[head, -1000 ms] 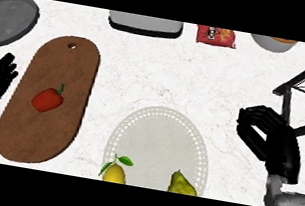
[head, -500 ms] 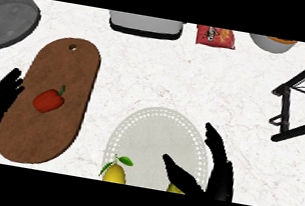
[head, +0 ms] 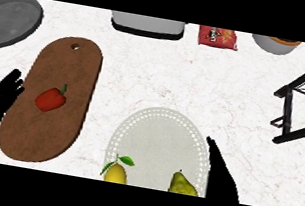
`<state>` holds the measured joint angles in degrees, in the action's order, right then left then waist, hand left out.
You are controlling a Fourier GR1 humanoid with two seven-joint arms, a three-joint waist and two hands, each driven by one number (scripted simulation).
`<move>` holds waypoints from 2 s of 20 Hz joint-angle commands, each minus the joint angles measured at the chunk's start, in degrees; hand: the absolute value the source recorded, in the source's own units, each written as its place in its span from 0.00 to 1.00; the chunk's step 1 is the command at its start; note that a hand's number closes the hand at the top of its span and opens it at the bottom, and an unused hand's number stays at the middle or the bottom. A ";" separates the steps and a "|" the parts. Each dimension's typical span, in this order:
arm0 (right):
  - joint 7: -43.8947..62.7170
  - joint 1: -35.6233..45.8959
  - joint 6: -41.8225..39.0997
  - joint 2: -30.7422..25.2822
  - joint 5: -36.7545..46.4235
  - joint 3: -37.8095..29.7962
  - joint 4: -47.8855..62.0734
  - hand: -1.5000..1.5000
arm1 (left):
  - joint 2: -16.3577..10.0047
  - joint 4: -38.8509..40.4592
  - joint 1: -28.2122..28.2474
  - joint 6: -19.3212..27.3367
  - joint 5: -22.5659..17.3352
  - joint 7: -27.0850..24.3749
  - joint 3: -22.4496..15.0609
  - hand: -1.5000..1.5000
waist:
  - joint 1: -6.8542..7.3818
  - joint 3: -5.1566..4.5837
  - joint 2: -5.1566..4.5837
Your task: Pick the pear from the placemat and place it in the tiered shelf
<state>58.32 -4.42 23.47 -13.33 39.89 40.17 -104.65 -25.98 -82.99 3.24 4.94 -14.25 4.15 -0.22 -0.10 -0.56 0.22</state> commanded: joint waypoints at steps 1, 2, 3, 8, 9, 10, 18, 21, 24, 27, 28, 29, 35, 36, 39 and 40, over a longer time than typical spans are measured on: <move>11.27 1.31 -16.41 -4.00 -1.88 3.92 -4.61 0.00 | -0.95 -0.34 -1.05 -0.64 -0.04 0.57 0.39 0.50 | 0.65 0.15 -0.15; 13.76 2.42 -19.29 -2.69 -3.21 4.94 -4.93 0.00 | -0.55 0.54 -1.12 -0.88 0.35 0.17 -0.19 0.50 | 0.87 0.12 -0.37; 15.76 3.53 -22.23 -3.62 -3.12 5.06 -5.88 0.00 | 0.12 1.49 -1.37 -0.76 0.46 -0.52 -0.30 0.50 | 0.68 0.09 -0.39; 22.48 8.24 -31.64 -3.01 -8.02 3.14 -6.80 0.00 | 0.30 1.84 -2.42 -0.99 0.10 -0.03 0.40 0.50 | 0.80 0.33 -0.40; 23.57 8.17 -32.63 -2.89 -7.38 4.70 -7.39 0.00 | -0.60 0.95 -3.00 -1.31 -0.31 1.17 0.93 0.50 | 0.70 0.36 -0.25; 26.10 9.80 -33.13 -0.46 -7.38 4.72 -6.70 0.00 | -0.65 0.07 -0.43 -1.89 -0.67 0.15 1.18 0.50 | 1.43 0.35 -0.19; 23.30 12.30 -37.38 -1.60 -13.80 -0.27 -2.13 0.00 | 1.71 2.82 -1.66 -1.49 1.69 -2.01 0.00 0.50 | 0.58 0.46 -0.31; 23.54 8.63 -36.22 -1.91 -11.07 3.04 -3.30 0.00 | 1.13 0.94 -0.54 -2.07 0.61 -0.11 0.98 0.50 | 0.32 0.49 -0.10; 19.08 6.94 -34.01 -1.87 -9.43 3.24 1.91 0.00 | 1.62 4.95 -3.04 -1.99 1.42 -1.31 1.61 0.50 | -0.05 0.49 -0.25; 17.54 8.01 -35.58 -1.92 -10.13 -0.17 3.56 0.00 | 1.39 1.10 -0.06 -2.79 0.85 -1.21 2.09 0.50 | 0.45 0.53 -0.16; 19.05 7.13 -35.90 -1.55 -8.69 1.03 0.41 0.00 | 1.14 0.76 -0.19 -2.52 1.56 -0.57 2.21 0.50 | 0.22 0.53 -0.11; 17.25 7.52 -33.66 1.89 -6.20 3.58 5.44 0.00 | 1.58 4.68 -4.18 -2.99 1.45 -0.33 2.47 0.50 | 0.03 0.52 -0.24; 9.80 6.21 -34.52 -0.02 -6.76 -3.25 7.62 0.00 | 3.59 -0.80 0.23 -1.52 3.95 0.30 1.95 0.50 | 0.28 0.56 -0.18; 9.77 5.53 -34.06 1.13 -4.73 -0.92 9.34 0.00 | 1.94 -1.41 -0.71 -3.56 2.26 2.09 3.26 0.50 | 0.29 0.56 -0.18; 9.78 6.28 -35.76 3.30 -4.75 -2.49 10.19 0.00 | 2.68 2.38 -1.42 -5.26 2.93 -0.54 4.36 0.50 | 0.22 0.55 -0.20; 10.19 4.43 -34.33 4.22 -3.05 -0.56 9.75 0.00 | 2.00 0.36 0.44 -5.36 1.78 0.55 5.79 0.50 | 0.30 0.55 -0.16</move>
<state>62.39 0.74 -10.09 -12.18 34.68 38.43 -96.11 -23.69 -81.11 1.97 0.61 -11.89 4.09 3.84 0.10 -0.02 0.03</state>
